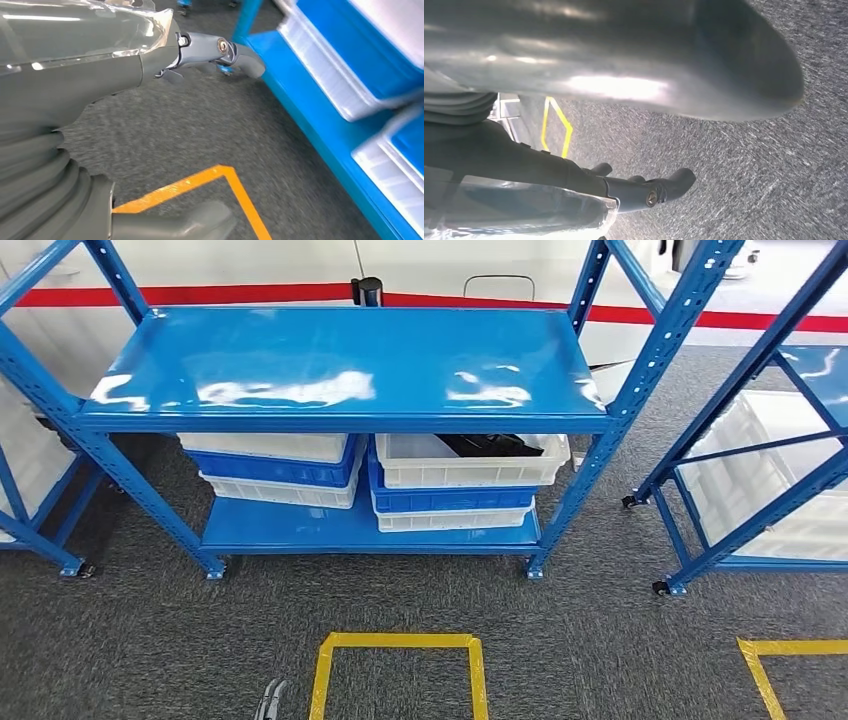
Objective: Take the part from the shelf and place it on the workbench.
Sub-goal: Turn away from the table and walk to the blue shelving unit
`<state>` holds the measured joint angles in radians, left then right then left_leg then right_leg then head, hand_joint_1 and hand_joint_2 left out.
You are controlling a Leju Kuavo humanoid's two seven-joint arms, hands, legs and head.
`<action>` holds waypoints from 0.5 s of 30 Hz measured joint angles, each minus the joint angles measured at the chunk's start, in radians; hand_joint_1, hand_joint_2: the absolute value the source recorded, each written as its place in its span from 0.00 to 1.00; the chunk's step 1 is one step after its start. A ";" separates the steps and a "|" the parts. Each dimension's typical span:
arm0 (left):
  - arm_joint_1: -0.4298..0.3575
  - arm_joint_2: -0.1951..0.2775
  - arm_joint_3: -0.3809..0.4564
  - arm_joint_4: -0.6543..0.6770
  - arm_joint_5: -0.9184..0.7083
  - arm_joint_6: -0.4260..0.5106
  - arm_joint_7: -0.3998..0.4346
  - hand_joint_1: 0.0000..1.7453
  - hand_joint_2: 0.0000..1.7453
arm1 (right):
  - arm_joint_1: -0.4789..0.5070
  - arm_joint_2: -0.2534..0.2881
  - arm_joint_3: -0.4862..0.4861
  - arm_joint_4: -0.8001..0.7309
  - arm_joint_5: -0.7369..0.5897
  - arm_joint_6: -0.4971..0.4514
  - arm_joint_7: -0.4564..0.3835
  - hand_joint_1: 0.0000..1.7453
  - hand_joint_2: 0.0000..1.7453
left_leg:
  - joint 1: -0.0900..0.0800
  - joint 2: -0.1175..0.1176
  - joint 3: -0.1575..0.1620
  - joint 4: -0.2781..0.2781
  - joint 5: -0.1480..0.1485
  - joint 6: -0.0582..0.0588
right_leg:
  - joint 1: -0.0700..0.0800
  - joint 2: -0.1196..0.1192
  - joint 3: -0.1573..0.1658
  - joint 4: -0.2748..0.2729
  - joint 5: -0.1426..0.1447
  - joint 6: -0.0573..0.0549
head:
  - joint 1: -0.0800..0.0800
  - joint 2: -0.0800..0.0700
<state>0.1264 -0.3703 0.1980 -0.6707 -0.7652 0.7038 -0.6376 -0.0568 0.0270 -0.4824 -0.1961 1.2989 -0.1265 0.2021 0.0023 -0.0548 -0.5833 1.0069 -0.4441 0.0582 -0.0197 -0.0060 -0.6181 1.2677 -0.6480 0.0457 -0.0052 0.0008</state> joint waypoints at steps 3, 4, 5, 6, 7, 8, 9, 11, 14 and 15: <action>0.003 0.000 -0.002 -0.003 -0.001 0.000 -0.002 0.00 0.00 | -0.002 0.000 -0.001 0.000 -0.002 -0.005 -0.002 0.00 0.00 | 0.000 -0.045 0.003 0.003 -0.001 -0.005 | -0.007 0.034 0.057 -0.164 0.093 0.024 | 0.001 0.000; 0.003 0.000 -0.005 -0.004 0.000 0.000 -0.003 0.00 0.00 | -0.002 0.000 -0.001 0.000 -0.003 -0.008 -0.003 0.00 0.00 | -0.002 -0.058 0.003 0.005 -0.003 -0.010 | -0.008 0.052 0.076 -0.219 0.118 0.023 | 0.002 0.000; 0.003 0.000 -0.008 -0.005 0.000 0.000 -0.004 0.00 0.00 | -0.003 0.001 -0.002 0.000 -0.004 -0.010 -0.004 0.00 0.00 | -0.004 -0.068 0.002 0.006 -0.005 -0.015 | -0.007 0.066 0.087 -0.251 0.133 0.016 | 0.002 0.000; 0.003 0.000 -0.009 -0.005 0.001 0.000 -0.005 0.00 0.00 | -0.004 0.001 -0.002 0.000 -0.004 -0.012 -0.004 0.00 0.00 | -0.006 -0.077 0.001 0.006 -0.006 -0.021 | -0.005 0.069 0.091 -0.260 0.138 0.006 | 0.002 0.000; 0.004 0.000 -0.010 -0.006 0.001 0.000 -0.005 0.00 0.00 | -0.006 0.002 -0.002 0.000 -0.004 -0.012 -0.004 0.00 0.00 | -0.007 -0.085 -0.001 0.006 -0.005 -0.026 | -0.003 0.060 0.094 -0.262 0.140 -0.004 | 0.003 0.000; 0.005 0.000 -0.011 -0.006 0.001 0.000 -0.006 0.00 0.00 | -0.007 0.003 -0.002 0.000 -0.005 -0.012 -0.004 0.00 0.00 | -0.005 -0.087 -0.004 0.008 -0.006 -0.030 | -0.005 0.050 0.097 -0.262 0.143 -0.012 | 0.002 0.000; 0.006 0.001 -0.011 -0.006 0.001 0.000 -0.006 0.00 0.00 | -0.008 0.004 -0.002 0.000 -0.005 -0.012 -0.004 0.00 0.00 | -0.004 -0.072 -0.010 0.018 -0.013 -0.034 | -0.008 0.039 0.100 -0.264 0.145 -0.020 | 0.001 0.000; 0.005 0.001 -0.013 -0.006 0.002 0.000 -0.006 0.00 0.00 | -0.007 0.005 -0.002 0.000 -0.006 -0.012 -0.005 0.00 0.00 | -0.003 -0.012 -0.046 0.092 -0.058 -0.042 | -0.010 0.015 0.102 -0.266 0.147 -0.035 | -0.006 0.000; 0.005 0.001 -0.017 -0.007 0.002 0.000 -0.007 0.00 0.00 | -0.001 0.005 -0.002 0.000 -0.006 -0.012 -0.005 0.00 0.00 | 0.003 0.043 -0.142 0.275 -0.135 -0.054 | -0.003 -0.030 0.104 -0.265 0.142 -0.047 | -0.011 0.000; 0.006 0.002 -0.017 -0.007 0.002 0.000 -0.006 0.00 0.00 | -0.001 0.004 -0.002 0.000 -0.006 -0.012 -0.004 0.00 0.00 | 0.006 0.048 -0.154 0.293 -0.132 -0.057 | -0.002 -0.044 0.104 -0.265 0.140 -0.048 | -0.011 0.000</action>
<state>0.1324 -0.3687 0.1806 -0.6775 -0.7633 0.7041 -0.6441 -0.0577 0.0315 -0.4849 -0.1965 1.2928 -0.1387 0.1976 0.0078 -0.0063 -0.7374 1.3003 -0.5764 0.0016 -0.0213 -0.0501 -0.5138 1.0025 -0.5079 -0.0025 -0.0167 0.0008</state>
